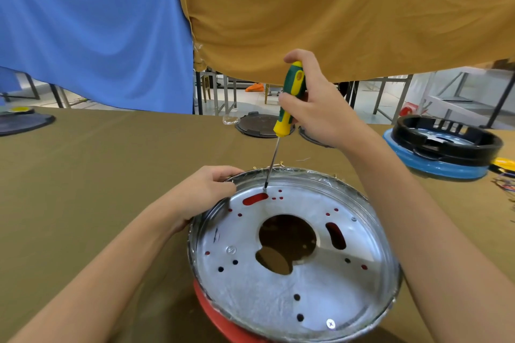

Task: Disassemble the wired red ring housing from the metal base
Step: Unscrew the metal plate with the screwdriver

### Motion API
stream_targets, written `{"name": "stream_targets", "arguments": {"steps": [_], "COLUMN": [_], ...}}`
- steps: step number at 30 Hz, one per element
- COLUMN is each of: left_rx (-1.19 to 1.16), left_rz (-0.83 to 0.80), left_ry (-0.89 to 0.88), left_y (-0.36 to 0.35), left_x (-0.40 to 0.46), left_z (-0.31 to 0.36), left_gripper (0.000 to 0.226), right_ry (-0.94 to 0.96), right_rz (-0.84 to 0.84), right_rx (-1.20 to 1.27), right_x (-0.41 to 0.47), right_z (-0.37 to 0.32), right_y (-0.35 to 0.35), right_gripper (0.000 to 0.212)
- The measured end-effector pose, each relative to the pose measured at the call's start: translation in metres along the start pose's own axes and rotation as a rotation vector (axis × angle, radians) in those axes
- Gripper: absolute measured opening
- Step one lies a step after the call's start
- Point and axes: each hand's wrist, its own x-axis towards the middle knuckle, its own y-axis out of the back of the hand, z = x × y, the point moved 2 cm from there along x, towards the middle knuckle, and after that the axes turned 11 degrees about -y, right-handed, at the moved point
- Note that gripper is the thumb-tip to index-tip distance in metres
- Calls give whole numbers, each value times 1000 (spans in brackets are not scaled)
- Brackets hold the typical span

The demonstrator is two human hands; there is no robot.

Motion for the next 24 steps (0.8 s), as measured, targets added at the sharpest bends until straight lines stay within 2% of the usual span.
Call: {"name": "stream_targets", "arguments": {"steps": [6, 10, 15, 21, 24], "left_rx": [-1, -3, 9, -4, -7], "left_rz": [-11, -7, -3, -1, -3], "left_ry": [-6, -7, -11, -23, -23], "left_y": [0, -1, -1, -1, -1], "left_x": [0, 0, 0, 0, 1], "left_z": [0, 1, 2, 1, 0], "left_gripper": [33, 34, 34, 38, 37], "right_ry": [15, 77, 64, 38, 9], "right_rz": [-79, 49, 52, -235, -110], "right_rx": [42, -97, -27, 128, -12], "right_x": [-4, -4, -6, -5, -5], "right_z": [-1, -9, -18, -19, -17], "right_y": [5, 2, -6, 5, 4], "right_gripper": [40, 37, 36, 36, 28]}}
